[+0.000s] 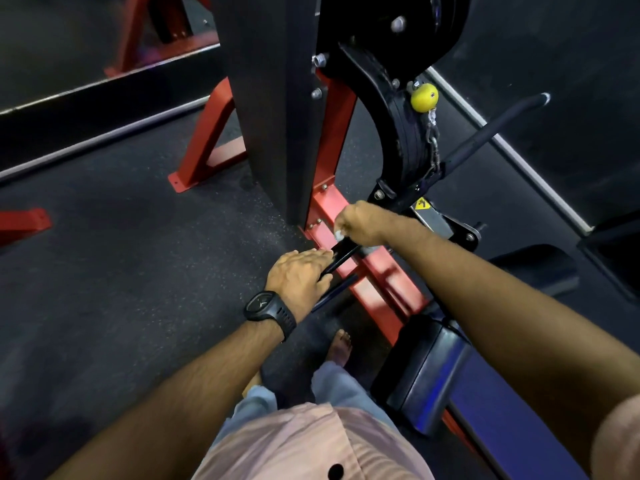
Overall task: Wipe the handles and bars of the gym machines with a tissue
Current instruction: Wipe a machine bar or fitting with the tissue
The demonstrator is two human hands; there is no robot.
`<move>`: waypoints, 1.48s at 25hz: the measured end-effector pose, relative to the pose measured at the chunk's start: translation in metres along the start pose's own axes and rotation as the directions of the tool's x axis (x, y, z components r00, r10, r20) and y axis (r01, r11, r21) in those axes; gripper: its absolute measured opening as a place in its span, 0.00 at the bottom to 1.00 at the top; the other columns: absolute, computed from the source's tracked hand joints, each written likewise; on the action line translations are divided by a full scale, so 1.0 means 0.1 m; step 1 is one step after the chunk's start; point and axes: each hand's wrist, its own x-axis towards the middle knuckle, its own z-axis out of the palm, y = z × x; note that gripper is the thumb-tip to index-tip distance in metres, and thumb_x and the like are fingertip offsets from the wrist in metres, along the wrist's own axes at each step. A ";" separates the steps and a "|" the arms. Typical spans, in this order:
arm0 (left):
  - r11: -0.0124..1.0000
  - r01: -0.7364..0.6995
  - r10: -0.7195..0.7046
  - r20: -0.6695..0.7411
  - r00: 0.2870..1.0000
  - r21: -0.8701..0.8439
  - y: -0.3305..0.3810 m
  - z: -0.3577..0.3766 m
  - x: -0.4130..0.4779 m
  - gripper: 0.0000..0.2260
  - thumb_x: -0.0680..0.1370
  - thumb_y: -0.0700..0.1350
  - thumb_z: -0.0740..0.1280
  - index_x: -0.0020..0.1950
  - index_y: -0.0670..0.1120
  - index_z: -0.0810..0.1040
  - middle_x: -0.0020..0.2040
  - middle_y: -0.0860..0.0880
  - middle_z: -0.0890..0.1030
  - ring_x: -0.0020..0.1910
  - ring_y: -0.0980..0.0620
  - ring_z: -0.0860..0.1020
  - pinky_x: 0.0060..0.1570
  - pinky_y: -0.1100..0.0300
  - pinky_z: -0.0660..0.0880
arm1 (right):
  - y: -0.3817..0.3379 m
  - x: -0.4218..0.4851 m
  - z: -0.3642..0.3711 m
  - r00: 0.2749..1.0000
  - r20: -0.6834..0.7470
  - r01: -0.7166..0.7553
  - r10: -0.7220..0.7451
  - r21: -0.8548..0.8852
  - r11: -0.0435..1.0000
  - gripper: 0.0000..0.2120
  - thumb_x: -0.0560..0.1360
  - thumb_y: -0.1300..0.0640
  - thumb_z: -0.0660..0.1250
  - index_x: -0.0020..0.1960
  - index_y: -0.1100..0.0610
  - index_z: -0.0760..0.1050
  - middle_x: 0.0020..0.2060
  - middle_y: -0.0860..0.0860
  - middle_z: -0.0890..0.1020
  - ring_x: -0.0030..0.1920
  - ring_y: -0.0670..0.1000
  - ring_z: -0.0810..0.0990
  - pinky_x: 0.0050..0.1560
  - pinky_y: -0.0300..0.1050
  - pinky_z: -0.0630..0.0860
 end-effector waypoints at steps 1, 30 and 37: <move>1.000 0.001 -0.001 0.000 1.000 -0.002 0.00 0.00 -0.01 0.21 0.81 0.51 0.63 0.75 0.50 0.69 0.73 0.54 0.71 0.73 0.58 0.67 0.73 0.59 0.58 | -0.05 -0.02 0.00 1.000 0.014 0.020 -0.020 -0.017 1.000 0.13 0.73 0.66 0.63 0.53 0.56 0.82 0.49 0.55 0.85 0.52 0.58 0.82 0.53 0.49 0.78; 0.988 -0.153 0.154 0.093 0.984 -0.013 -0.08 -0.06 0.30 0.20 0.77 0.45 0.68 0.69 0.45 0.76 0.67 0.48 0.77 0.69 0.50 0.74 0.69 0.52 0.69 | -0.02 -0.02 0.50 0.147 0.395 0.386 0.907 0.821 -0.420 0.07 0.78 0.59 0.69 0.42 0.59 0.80 0.33 0.48 0.78 0.33 0.48 0.76 0.33 0.35 0.71; 0.987 -0.156 0.158 0.057 0.986 -0.043 -0.04 -0.14 0.25 0.19 0.76 0.43 0.69 0.67 0.44 0.77 0.66 0.46 0.79 0.65 0.49 0.77 0.66 0.53 0.72 | -0.42 -0.14 0.68 0.534 0.470 0.441 0.702 0.554 -0.706 0.09 0.79 0.71 0.60 0.45 0.62 0.77 0.38 0.52 0.81 0.40 0.49 0.81 0.36 0.37 0.81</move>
